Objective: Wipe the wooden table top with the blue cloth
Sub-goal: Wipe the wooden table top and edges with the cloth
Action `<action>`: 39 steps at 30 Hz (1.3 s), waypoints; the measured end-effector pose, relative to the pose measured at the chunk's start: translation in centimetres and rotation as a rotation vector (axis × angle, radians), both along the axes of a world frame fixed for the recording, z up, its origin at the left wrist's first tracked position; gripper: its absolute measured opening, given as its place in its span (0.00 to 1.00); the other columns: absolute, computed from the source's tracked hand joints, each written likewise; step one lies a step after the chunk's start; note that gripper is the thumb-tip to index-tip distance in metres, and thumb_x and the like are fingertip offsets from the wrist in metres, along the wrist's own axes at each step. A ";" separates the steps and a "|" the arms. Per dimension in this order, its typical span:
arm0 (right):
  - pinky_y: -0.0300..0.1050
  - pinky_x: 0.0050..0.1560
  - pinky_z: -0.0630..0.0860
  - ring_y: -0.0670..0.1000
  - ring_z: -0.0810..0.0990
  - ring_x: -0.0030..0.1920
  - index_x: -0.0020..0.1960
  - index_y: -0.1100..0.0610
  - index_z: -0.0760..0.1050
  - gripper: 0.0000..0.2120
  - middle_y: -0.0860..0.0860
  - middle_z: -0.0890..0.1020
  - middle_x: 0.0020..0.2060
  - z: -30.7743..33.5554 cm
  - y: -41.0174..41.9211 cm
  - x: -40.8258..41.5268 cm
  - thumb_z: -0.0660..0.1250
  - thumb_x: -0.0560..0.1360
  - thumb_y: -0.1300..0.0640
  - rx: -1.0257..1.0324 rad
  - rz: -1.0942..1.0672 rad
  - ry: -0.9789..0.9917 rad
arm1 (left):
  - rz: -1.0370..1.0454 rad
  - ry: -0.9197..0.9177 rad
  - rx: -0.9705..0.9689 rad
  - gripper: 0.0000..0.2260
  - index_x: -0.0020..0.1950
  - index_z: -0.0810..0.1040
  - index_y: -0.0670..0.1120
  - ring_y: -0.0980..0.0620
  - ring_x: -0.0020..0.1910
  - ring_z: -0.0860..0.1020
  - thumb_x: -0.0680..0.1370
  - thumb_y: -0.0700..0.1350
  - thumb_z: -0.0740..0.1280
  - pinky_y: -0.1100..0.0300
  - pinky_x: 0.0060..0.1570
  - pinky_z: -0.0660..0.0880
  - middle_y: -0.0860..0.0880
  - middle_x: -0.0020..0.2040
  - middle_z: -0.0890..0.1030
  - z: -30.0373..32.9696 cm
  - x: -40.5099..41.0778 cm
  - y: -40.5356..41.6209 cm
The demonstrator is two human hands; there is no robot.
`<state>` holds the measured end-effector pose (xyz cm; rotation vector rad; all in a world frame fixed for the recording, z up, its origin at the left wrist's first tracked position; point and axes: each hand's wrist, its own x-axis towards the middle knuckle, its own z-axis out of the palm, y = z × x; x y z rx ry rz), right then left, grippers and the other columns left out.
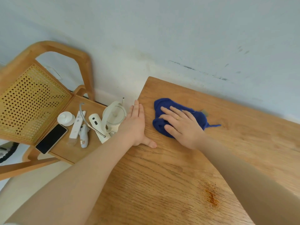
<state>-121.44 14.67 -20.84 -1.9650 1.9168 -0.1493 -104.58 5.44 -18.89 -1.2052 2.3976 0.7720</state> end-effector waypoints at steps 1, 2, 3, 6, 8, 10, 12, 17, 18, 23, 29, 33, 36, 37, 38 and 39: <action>0.47 0.72 0.44 0.44 0.48 0.75 0.70 0.44 0.61 0.30 0.38 0.53 0.74 -0.1 -0.1 -0.7 0.38 0.73 0.37 0.003 0.017 -0.012 | 0.001 -0.001 0.002 0.64 0.73 0.31 0.42 0.47 0.75 0.38 0.59 0.64 0.75 0.55 0.73 0.46 0.46 0.74 0.29 0.0 -0.1 0.0; 0.48 0.72 0.45 0.45 0.49 0.75 0.69 0.44 0.62 0.28 0.38 0.54 0.74 -0.2 -0.7 -1.6 0.42 0.74 0.37 -0.005 0.023 -0.002 | 0.002 -0.003 0.002 0.65 0.73 0.30 0.42 0.47 0.75 0.37 0.59 0.64 0.75 0.55 0.73 0.46 0.45 0.74 0.29 0.0 -0.1 0.0; 0.49 0.72 0.46 0.46 0.49 0.75 0.69 0.45 0.63 0.25 0.39 0.54 0.74 -0.5 -1.7 -2.5 0.46 0.75 0.38 -0.015 -0.001 0.017 | 0.002 -0.006 0.000 0.65 0.73 0.30 0.41 0.47 0.75 0.37 0.59 0.64 0.75 0.55 0.73 0.45 0.45 0.74 0.29 0.0 -0.2 0.0; 0.53 0.72 0.49 0.50 0.52 0.75 0.69 0.48 0.63 0.19 0.43 0.57 0.74 -1.3 -5.0 -5.6 0.54 0.79 0.46 -0.070 -0.194 0.050 | 0.002 -0.004 -0.004 0.65 0.73 0.30 0.41 0.47 0.75 0.36 0.59 0.64 0.75 0.55 0.73 0.45 0.46 0.74 0.29 -0.2 -0.2 -0.2; 0.54 0.72 0.51 0.52 0.54 0.75 0.70 0.49 0.63 0.20 0.46 0.59 0.74 -1.5 -6.5 -7.4 0.54 0.80 0.47 -0.093 -0.287 0.065 | 0.000 -0.004 0.006 0.65 0.73 0.29 0.41 0.48 0.75 0.35 0.59 0.64 0.75 0.55 0.73 0.45 0.46 0.74 0.28 -0.3 -0.1 -0.2; 0.54 0.72 0.52 0.52 0.54 0.74 0.70 0.50 0.62 0.20 0.46 0.59 0.74 -1.6 -6.9 -8.0 0.53 0.80 0.48 -0.092 -0.314 0.068 | -0.001 -0.008 0.002 0.65 0.73 0.29 0.42 0.49 0.75 0.35 0.58 0.64 0.75 0.55 0.73 0.45 0.47 0.73 0.28 -0.4 0.0 -0.2; 0.53 0.72 0.51 0.51 0.54 0.75 0.70 0.51 0.63 0.19 0.46 0.58 0.75 -1.4 -6.0 -6.9 0.53 0.80 0.49 -0.081 -0.298 0.040 | 0.003 -0.016 -0.002 0.65 0.73 0.29 0.42 0.49 0.75 0.35 0.58 0.64 0.75 0.54 0.73 0.45 0.47 0.74 0.28 -0.3 0.0 -0.2; 0.50 0.71 0.50 0.48 0.52 0.75 0.66 0.49 0.66 0.22 0.43 0.57 0.74 -0.2 0.3 -1.1 0.49 0.77 0.42 -0.045 -0.095 -0.008 | 0.035 -0.120 -0.068 0.65 0.74 0.30 0.43 0.47 0.75 0.35 0.58 0.67 0.74 0.48 0.73 0.40 0.45 0.74 0.29 0.0 -0.2 0.3; 0.49 0.72 0.48 0.47 0.51 0.75 0.66 0.48 0.66 0.25 0.42 0.56 0.74 0.1 1.3 -0.3 0.48 0.75 0.38 -0.030 -0.045 -0.005 | 0.066 -0.164 -0.099 0.66 0.73 0.30 0.43 0.46 0.75 0.34 0.58 0.68 0.73 0.46 0.72 0.38 0.43 0.74 0.30 0.2 -0.4 0.6; 0.50 0.72 0.47 0.48 0.49 0.75 0.69 0.45 0.62 0.20 0.42 0.53 0.75 -0.4 -0.5 -0.1 0.54 0.79 0.44 -0.044 -0.103 0.056 | 0.231 -0.170 -0.093 0.67 0.75 0.36 0.40 0.45 0.75 0.55 0.55 0.68 0.74 0.46 0.72 0.56 0.44 0.78 0.47 0.0 -0.2 1.3; 0.56 0.72 0.47 0.53 0.47 0.76 0.74 0.43 0.54 0.21 0.47 0.50 0.76 -1.4 -9.5 3.0 0.47 0.81 0.46 -0.030 -0.207 0.134 | 0.243 -0.023 -0.087 0.64 0.76 0.38 0.42 0.46 0.72 0.62 0.56 0.67 0.74 0.49 0.67 0.67 0.45 0.77 0.52 -1.0 0.9 1.4; 0.53 0.71 0.48 0.51 0.50 0.75 0.73 0.44 0.57 0.21 0.45 0.53 0.76 -1.0 -8.5 4.3 0.46 0.81 0.46 -0.071 -0.078 0.133 | 0.208 -0.025 -0.143 0.63 0.76 0.40 0.42 0.47 0.72 0.62 0.57 0.69 0.72 0.51 0.66 0.67 0.45 0.77 0.51 -1.0 1.2 1.4; 0.52 0.70 0.51 0.50 0.54 0.75 0.73 0.46 0.59 0.27 0.45 0.57 0.75 -1.0 -5.2 5.1 0.40 0.77 0.42 -0.115 0.037 0.114 | 0.202 0.007 -0.166 0.61 0.76 0.43 0.43 0.48 0.70 0.65 0.57 0.70 0.72 0.52 0.63 0.69 0.46 0.76 0.54 -0.9 1.5 1.6; 0.51 0.70 0.52 0.50 0.55 0.74 0.72 0.46 0.60 0.29 0.45 0.58 0.74 -0.9 -4.9 5.0 0.38 0.75 0.41 -0.119 0.044 0.105 | 0.203 0.021 -0.161 0.61 0.76 0.43 0.44 0.48 0.70 0.66 0.57 0.70 0.72 0.52 0.63 0.70 0.47 0.76 0.55 -1.0 1.5 1.6; 0.51 0.70 0.52 0.50 0.55 0.74 0.72 0.45 0.61 0.29 0.44 0.58 0.74 -0.9 -5.1 4.7 0.39 0.75 0.41 -0.120 0.044 0.096 | 0.204 0.028 -0.158 0.62 0.76 0.42 0.45 0.48 0.70 0.66 0.56 0.70 0.72 0.52 0.63 0.70 0.47 0.77 0.55 -1.0 1.5 1.5; 0.51 0.70 0.52 0.50 0.55 0.74 0.71 0.44 0.61 0.26 0.44 0.58 0.74 -1.0 -5.7 4.3 0.43 0.77 0.41 -0.112 0.044 0.087 | 0.203 0.026 -0.157 0.62 0.77 0.41 0.45 0.48 0.70 0.65 0.56 0.70 0.72 0.52 0.63 0.70 0.47 0.77 0.54 -1.0 1.4 1.4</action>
